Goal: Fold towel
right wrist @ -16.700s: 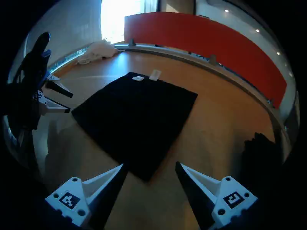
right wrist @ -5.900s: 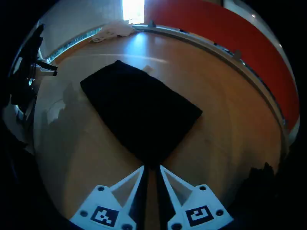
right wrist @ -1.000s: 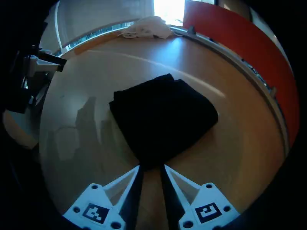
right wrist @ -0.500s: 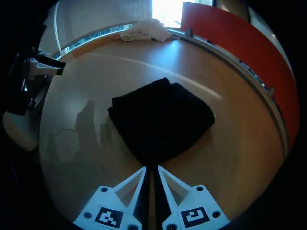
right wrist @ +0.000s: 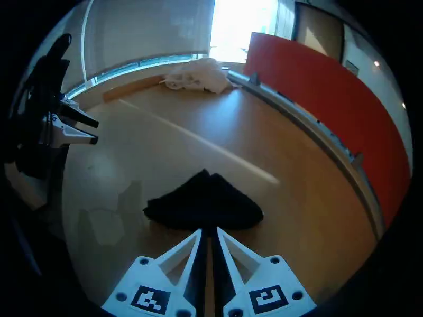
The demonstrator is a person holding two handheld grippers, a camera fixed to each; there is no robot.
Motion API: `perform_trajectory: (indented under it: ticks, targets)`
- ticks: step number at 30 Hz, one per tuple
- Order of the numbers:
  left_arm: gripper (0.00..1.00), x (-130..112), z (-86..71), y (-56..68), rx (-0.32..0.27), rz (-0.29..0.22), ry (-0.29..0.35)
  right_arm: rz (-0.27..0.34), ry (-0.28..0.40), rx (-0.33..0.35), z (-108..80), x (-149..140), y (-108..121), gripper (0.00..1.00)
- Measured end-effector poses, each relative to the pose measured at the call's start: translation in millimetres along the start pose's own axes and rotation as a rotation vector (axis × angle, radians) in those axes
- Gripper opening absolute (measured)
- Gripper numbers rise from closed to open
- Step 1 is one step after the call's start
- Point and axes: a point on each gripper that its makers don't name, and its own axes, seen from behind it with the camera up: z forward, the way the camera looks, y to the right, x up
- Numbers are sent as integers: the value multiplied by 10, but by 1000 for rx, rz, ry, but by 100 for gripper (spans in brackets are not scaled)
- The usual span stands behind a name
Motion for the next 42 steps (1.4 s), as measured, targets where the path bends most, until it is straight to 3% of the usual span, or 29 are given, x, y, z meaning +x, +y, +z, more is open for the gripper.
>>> perform_trajectory:
  ticks: [9, 17, 30, 42]
  targets:
    - [92, 137, -22, 53, -22, 23, 23, -12, 87, -38, -360, 571, 207, 5]
    - [92, 224, -46, 63, -34, 33, 35, -15, 126, -76, -638, 790, 369, 5]
    - [92, 283, -28, 145, -50, 54, 39, 54, 151, -135, -1043, 659, 807, 5]
    - [93, 376, 20, 275, -58, 86, 39, 101, 113, -232, -1565, 169, 1410, 5]
